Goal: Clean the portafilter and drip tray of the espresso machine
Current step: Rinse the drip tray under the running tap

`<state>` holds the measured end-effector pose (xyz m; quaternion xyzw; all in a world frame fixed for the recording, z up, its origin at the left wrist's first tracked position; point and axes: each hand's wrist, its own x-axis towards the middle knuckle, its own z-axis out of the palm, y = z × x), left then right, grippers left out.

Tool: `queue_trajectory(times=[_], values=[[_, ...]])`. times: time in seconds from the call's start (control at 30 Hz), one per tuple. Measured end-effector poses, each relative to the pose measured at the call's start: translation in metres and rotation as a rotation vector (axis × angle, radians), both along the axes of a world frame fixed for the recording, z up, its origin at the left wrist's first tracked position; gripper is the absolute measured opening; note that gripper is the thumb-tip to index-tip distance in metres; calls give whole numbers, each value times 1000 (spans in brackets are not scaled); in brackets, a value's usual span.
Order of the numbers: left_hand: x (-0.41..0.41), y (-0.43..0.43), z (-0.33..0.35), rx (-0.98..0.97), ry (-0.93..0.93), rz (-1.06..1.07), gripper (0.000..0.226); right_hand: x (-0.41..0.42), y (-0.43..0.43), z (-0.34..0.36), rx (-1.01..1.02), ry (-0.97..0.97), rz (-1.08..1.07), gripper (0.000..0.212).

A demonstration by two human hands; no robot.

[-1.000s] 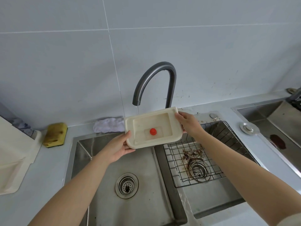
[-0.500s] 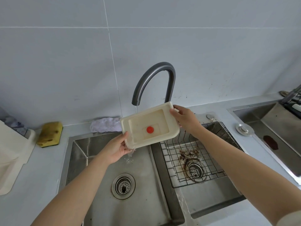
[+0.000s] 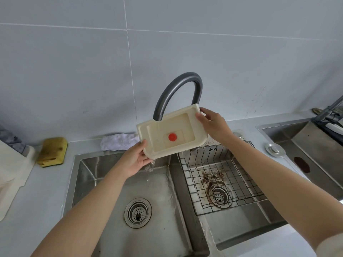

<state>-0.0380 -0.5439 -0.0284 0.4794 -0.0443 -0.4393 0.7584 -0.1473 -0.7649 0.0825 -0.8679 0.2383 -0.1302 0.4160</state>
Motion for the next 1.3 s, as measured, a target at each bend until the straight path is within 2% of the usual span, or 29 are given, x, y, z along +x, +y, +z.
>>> queue_trajectory(times=[0.23,0.53,0.9,1.07,1.17,1.3], values=[[7,-3,7,-23,-12,33,20,9,0,7,-39,-14,24,41],[16,-8,19,-16,-60,49,33,17,1,11,-47,-45,25,37],[15,-5,14,-71,-33,38,26,21,9,12,-72,-21,34,42],[16,6,17,-26,-82,29,32,27,14,7,-60,5,34,41],[14,18,14,-2,-81,22,23,30,21,3,-48,34,35,40],[8,29,3,42,-29,49,21,32,31,-4,-45,80,40,39]])
